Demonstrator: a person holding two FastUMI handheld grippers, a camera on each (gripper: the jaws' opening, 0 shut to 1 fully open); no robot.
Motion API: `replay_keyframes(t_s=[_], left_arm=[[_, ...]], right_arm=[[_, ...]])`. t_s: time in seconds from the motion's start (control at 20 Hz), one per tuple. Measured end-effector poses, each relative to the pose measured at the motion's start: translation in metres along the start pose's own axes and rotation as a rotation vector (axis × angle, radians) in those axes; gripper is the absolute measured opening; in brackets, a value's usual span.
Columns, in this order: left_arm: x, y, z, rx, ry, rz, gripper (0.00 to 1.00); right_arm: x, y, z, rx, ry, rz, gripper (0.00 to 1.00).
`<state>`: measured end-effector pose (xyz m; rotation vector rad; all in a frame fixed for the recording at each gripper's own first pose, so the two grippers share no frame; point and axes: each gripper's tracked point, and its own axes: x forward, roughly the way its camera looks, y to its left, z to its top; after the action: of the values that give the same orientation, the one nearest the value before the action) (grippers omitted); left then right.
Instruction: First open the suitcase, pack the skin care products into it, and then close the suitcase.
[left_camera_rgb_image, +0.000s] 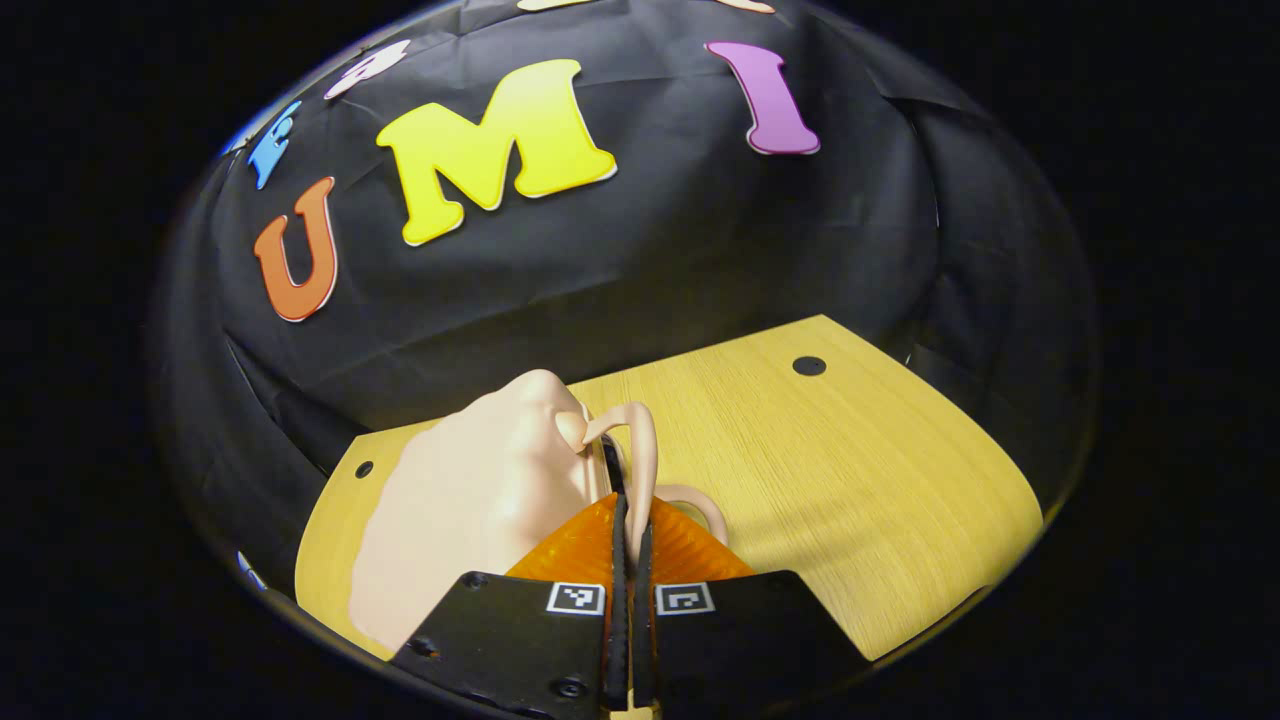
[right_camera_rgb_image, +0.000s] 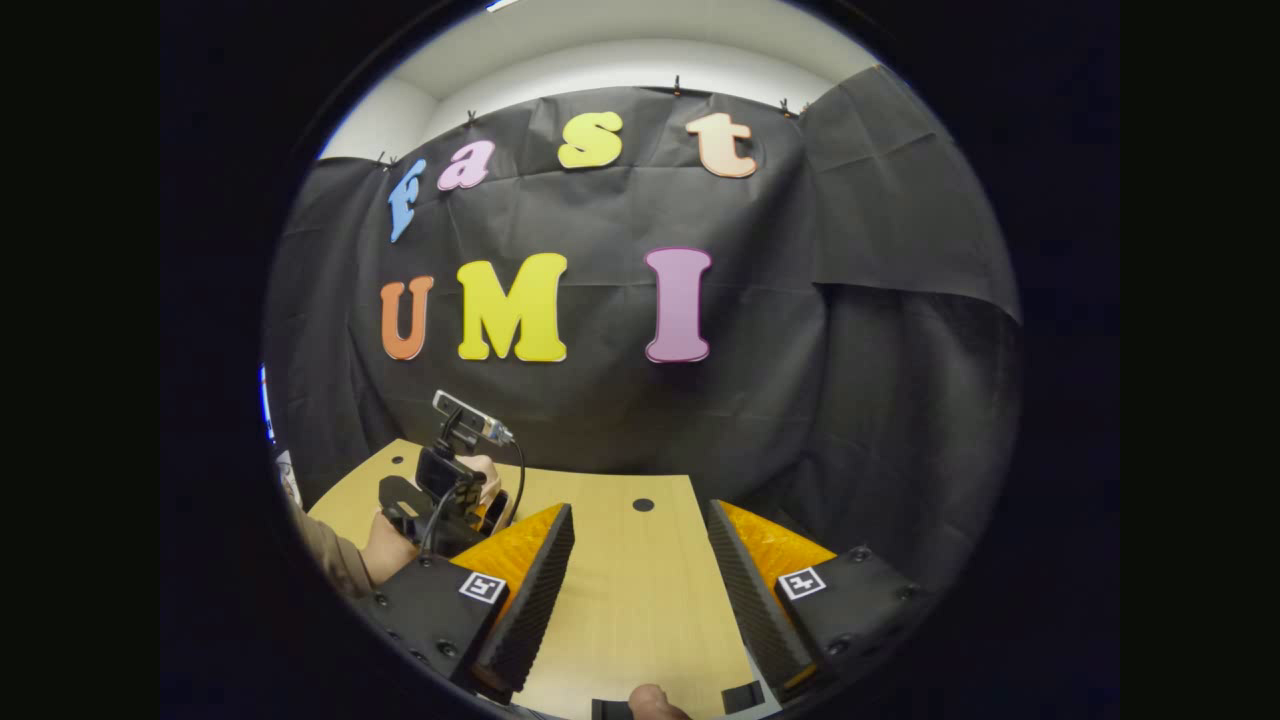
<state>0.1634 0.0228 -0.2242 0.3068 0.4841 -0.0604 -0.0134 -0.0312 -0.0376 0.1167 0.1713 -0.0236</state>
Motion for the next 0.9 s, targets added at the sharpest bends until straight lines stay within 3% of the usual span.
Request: replay_keyframes(t_s=[0.35,0.45,0.5,0.65,0.7,0.8,0.9], left_arm=[[0.024,-0.027,-0.03,0.144,0.107,0.046,0.06],[0.024,-0.038,-0.037,0.185,0.139,0.049,0.12],[0.022,-0.043,-0.04,0.2,0.154,0.045,0.27],[0.007,-0.046,-0.02,0.182,0.099,0.041,0.54],[0.001,-0.045,-0.01,0.162,0.068,0.034,0.7],[-0.022,-0.037,0.012,0.101,0.002,0.019,0.82],[-0.057,-0.02,0.034,-0.002,-0.087,0.005,0.88]], right_arm=[[0.009,-0.034,-0.021,0.064,0.061,-0.031,0.8],[0.011,-0.042,-0.024,0.086,0.08,-0.04,0.8],[0.012,-0.047,-0.025,0.097,0.084,-0.045,0.8],[0.014,-0.052,-0.025,0.115,0.096,-0.046,0.8],[0.017,-0.051,-0.023,0.112,0.092,-0.048,0.79],[0.022,-0.043,-0.013,0.059,0.061,-0.065,0.8],[0.023,-0.024,0.003,-0.019,0.005,-0.077,0.81]])
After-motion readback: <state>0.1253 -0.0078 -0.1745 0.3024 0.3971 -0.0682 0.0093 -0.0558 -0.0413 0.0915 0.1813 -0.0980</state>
